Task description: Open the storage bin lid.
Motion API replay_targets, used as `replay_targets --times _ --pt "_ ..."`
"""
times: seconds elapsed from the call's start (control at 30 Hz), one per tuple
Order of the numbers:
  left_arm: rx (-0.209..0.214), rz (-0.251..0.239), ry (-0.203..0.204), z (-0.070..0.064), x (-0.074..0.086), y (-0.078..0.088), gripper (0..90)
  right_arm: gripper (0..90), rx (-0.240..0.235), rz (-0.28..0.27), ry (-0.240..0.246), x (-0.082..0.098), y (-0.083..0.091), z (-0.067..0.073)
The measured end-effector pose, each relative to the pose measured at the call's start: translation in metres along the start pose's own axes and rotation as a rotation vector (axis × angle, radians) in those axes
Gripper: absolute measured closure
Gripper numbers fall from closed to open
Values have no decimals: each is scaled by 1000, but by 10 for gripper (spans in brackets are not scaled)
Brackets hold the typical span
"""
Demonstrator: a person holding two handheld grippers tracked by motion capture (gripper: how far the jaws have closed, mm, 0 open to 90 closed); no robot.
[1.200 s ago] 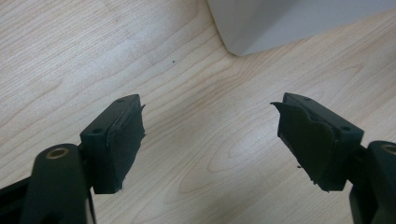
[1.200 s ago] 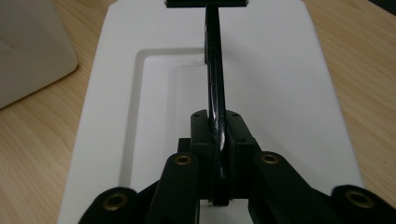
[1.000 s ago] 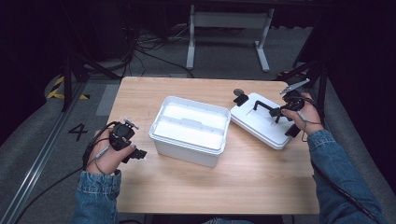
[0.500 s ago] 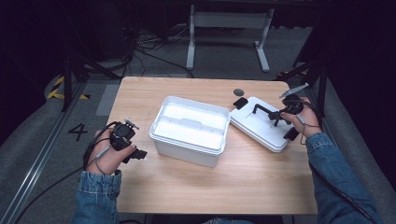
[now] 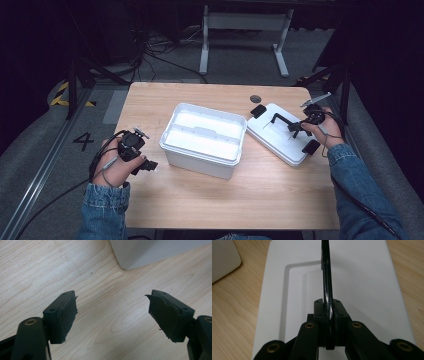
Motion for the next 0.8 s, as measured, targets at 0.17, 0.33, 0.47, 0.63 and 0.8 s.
replay_targets --times 0.17,0.33,0.47,0.63,0.8 --pt "-1 0 -1 0 0 0 233 846 -4 5 -15 3 -2 -3" --pt "-2 1 -5 0 0 -1 233 827 -12 11 -33 3 -2 -3" --pt "1 4 -7 0 0 -1 233 684 -8 -2 -43 2 -1 -2" --pt "12 2 7 -2 0 -1 233 516 46 -50 -24 -1 4 -5" --pt "8 5 1 -1 -1 -2 233 479 81 -90 -4 -7 18 -1"
Point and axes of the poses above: each handheld gripper's, and its own axes: y roughly backward along the jaws, x roughly out of its underside, z roughly to its left, the point moved 3 cm from there along -y, roughly forward along the jaws, and after that the axes turned 1 degree about -z, right-handed, at the moved point
